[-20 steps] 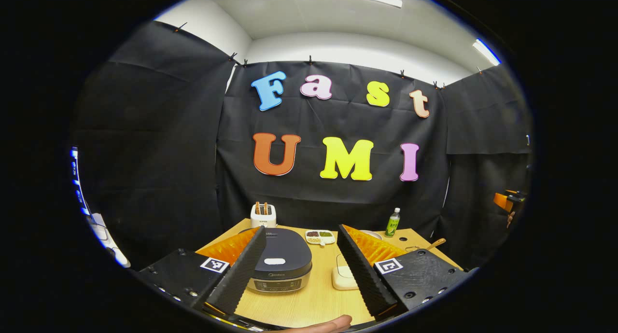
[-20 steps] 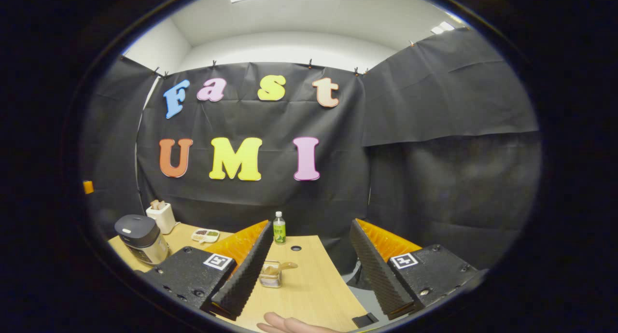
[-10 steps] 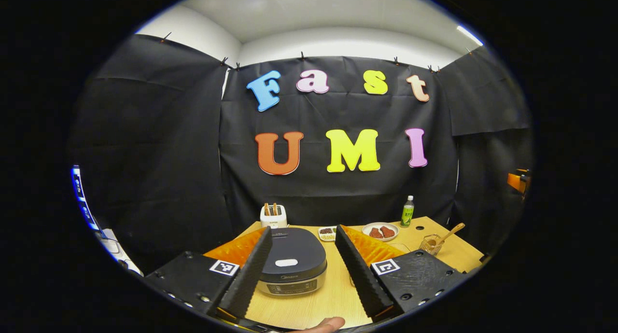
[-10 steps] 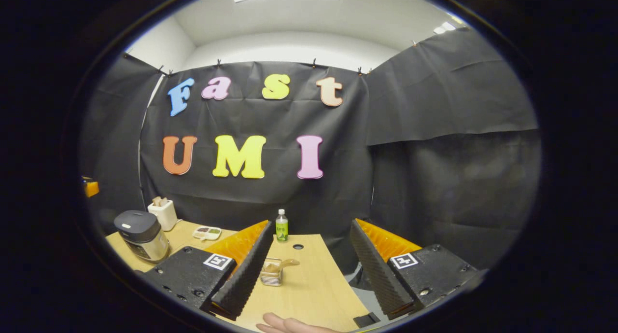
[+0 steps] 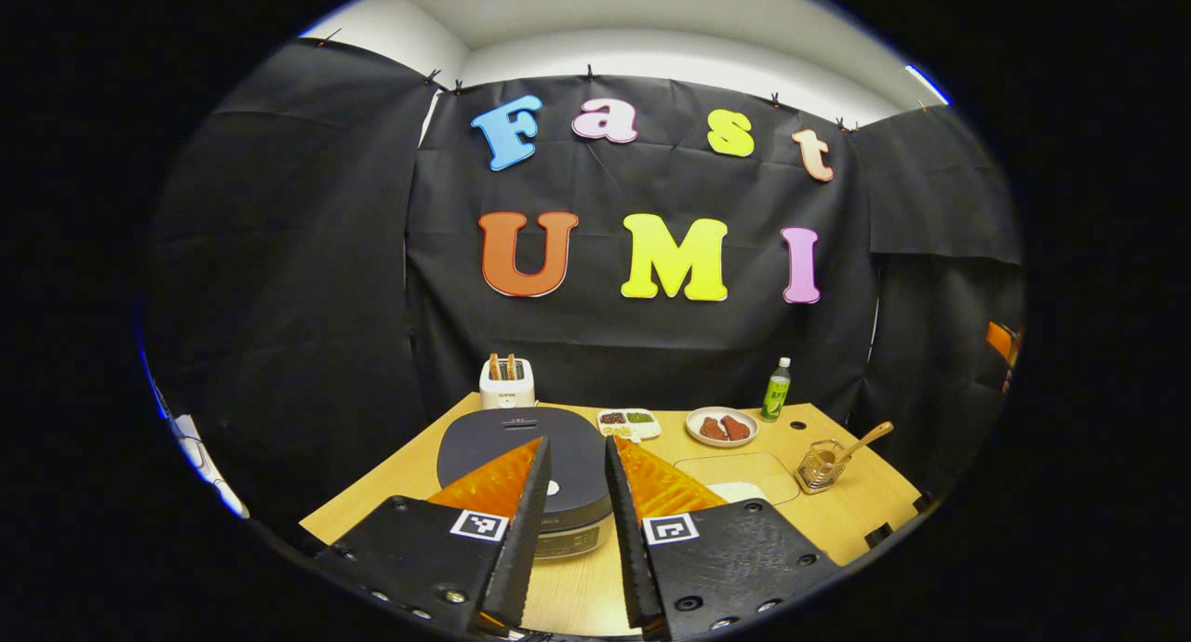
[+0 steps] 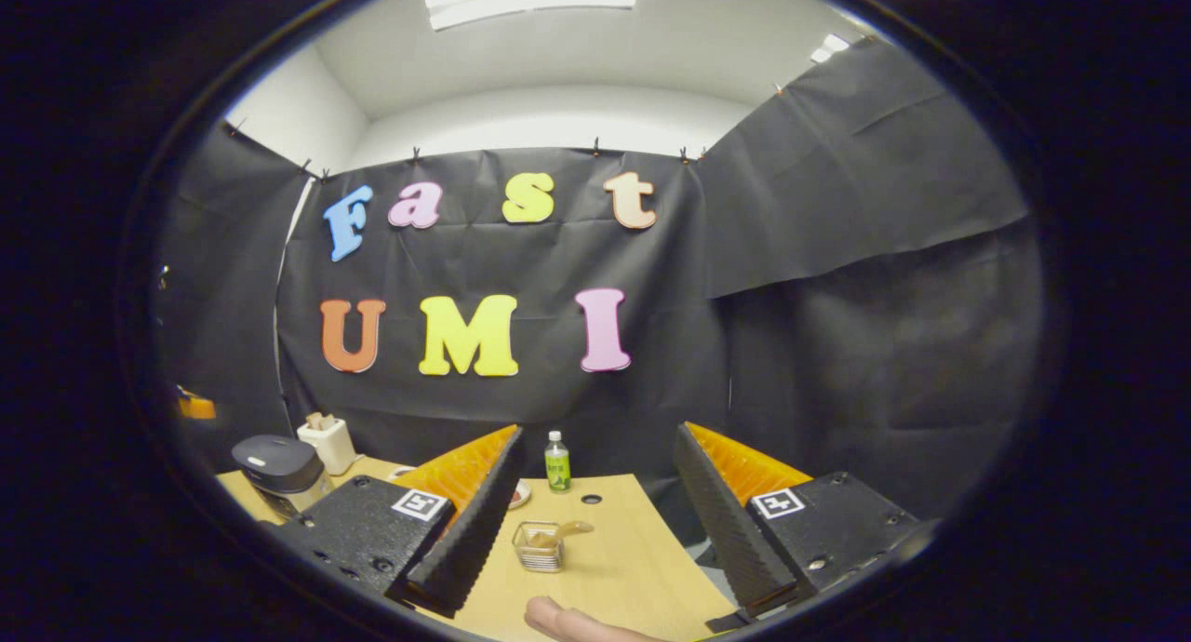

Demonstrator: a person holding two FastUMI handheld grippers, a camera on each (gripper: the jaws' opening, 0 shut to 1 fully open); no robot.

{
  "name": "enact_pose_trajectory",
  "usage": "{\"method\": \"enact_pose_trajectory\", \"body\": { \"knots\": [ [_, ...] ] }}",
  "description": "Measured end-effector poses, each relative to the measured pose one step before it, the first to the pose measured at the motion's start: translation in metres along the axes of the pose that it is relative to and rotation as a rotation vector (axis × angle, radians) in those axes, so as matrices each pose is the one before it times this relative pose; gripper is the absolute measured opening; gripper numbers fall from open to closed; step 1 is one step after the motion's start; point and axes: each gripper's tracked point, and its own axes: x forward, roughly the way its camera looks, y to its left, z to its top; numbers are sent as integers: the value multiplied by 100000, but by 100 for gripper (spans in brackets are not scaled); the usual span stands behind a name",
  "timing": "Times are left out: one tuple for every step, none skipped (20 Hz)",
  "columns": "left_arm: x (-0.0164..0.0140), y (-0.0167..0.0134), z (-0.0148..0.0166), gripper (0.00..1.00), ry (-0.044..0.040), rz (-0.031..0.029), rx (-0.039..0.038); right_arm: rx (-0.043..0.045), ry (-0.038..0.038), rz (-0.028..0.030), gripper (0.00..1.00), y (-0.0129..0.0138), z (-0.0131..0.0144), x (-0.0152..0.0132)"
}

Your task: Close the left gripper, press the button to open the rice cooker; take a wooden spoon from the chopstick holder with the right hand, scoop a spoonful of rice and pour it into the rice cooker, then put the wooden spoon back into the chopstick holder.

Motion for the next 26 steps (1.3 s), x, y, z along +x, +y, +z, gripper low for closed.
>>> {"method": "enact_pose_trajectory", "body": {
  "knots": [
    [1233,-509,-334,29,2830,-3910,-3043,44,373,250,100,249,-196,117],
    [402,-238,-900,4,2099,548,-1646,-2067,633,218,100,-24,-538,70],
    [29,521,-525,0,1542,1682,289,-2743,-357,1238,100,513,-260,-3],
    [903,982,-487,0,817,2339,-495,-3850,528,-35,100,488,86,-132],
    [867,314,-473,0,1609,2261,1568,-2488,-1084,1349,100,373,73,-242],
    [337,-98,-505,0,905,144,723,-1348,-1961,1187,100,636,655,-9],
    [489,-58,-297,0,1228,200,186,-186,-1513,-744,100,191,659,-103],
    [671,143,-203,0,799,758,971,-250,-1080,-1517,100,-356,365,-274],
    [666,294,-287,0,1014,1316,1062,-572,-613,-1071,100,-223,176,-117],
    [693,204,-215,0,894,322,112,113,-753,-183,100,132,158,-209],
    [588,204,-238,0,1472,209,-722,363,379,-377,100,-31,40,-9],
    [423,439,-179,0,1180,307,-1333,211,1486,-204,100,-147,-422,-171],
    [469,412,-211,0,971,333,-1518,1381,267,1188,100,110,-165,-94],
    [617,218,-308,0,1005,-206,-1667,1988,319,1149,100,388,197,-2],
    [480,98,-328,0,1090,-625,-1181,1400,844,4,100,-176,-363,57],
    [347,420,-290,0,696,904,15,606,781,-608,100,-249,-274,66],
    [383,231,-262,0,635,593,895,150,1079,-501,100,-125,-288,32],
    [353,81,-484,0,1133,26,-173,210,358,303,100,250,-120,-84],
    [177,-161,-553,0,1999,-1183,-1218,401,63,314,100,184,63,-107],
    [202,-84,-298,0,978,451,-226,439,-685,1046,100,275,139,-125],
    [429,286,-310,0,231,1277,1817,-39,-850,678,100,198,146,-90],
    [537,482,-410,0,654,1987,1405,-156,-920,147,100,-92,158,-133],
    [560,571,-278,0,802,1875,7,289,-1010,394,100,92,163,-142],
    [-378,36,82,0,-1035,-240,-1347,584,-750,1005,100,225,162,-251],
    [364,-89,-32,0,19,-697,-789,477,-324,909,100,195,98,-227],
    [-10,-55,-438,0,1998,-295,196,1569,-1180,420,100,85,160,-188]
  ]
}}
